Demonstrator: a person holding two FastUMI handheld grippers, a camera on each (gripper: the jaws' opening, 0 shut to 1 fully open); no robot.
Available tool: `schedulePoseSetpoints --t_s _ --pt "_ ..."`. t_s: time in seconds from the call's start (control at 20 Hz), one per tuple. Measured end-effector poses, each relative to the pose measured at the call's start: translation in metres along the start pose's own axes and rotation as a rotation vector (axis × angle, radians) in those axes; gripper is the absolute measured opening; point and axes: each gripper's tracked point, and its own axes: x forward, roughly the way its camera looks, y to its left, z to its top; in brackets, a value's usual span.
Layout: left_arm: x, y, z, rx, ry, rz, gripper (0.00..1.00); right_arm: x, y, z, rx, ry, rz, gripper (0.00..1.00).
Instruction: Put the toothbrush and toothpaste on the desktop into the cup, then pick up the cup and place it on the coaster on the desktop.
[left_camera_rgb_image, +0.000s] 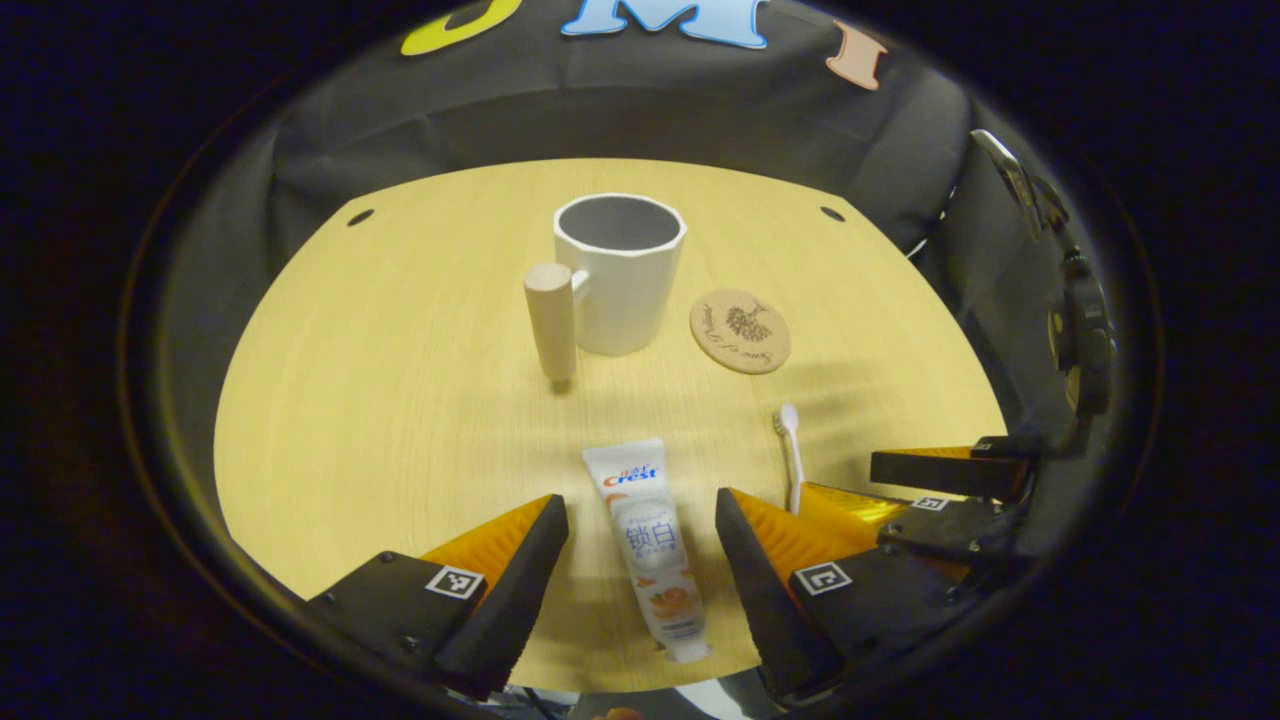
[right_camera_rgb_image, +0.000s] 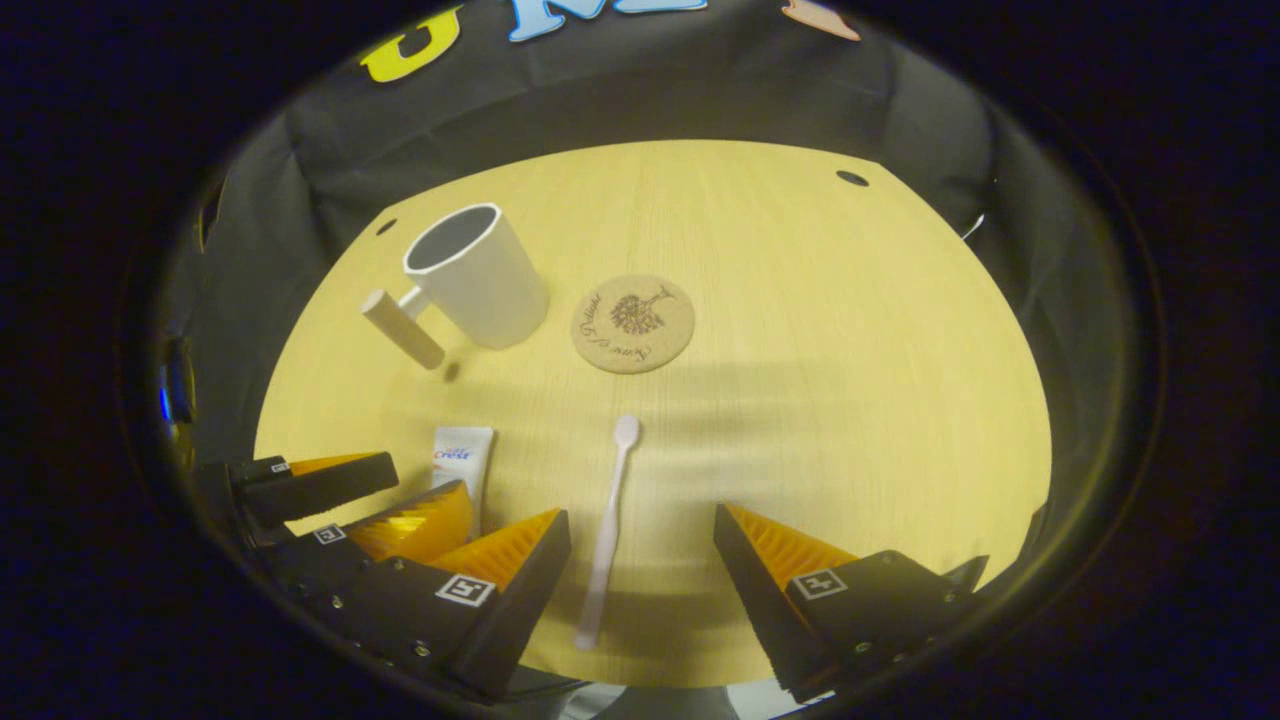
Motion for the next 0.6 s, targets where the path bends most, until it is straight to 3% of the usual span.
schedulePoseSetpoints --t_s 0.3,0.6 --pt "0.025 0.011 -0.021 -0.007 0.078 0.042 0.96 0.015 -0.007 -0.017 -0.049 0.096 -0.045 0.92" --pt "0.025 0.017 -0.020 0.045 0.068 0.104 0.96 0.017 -0.011 -0.022 -0.072 0.121 -0.064 0.94"
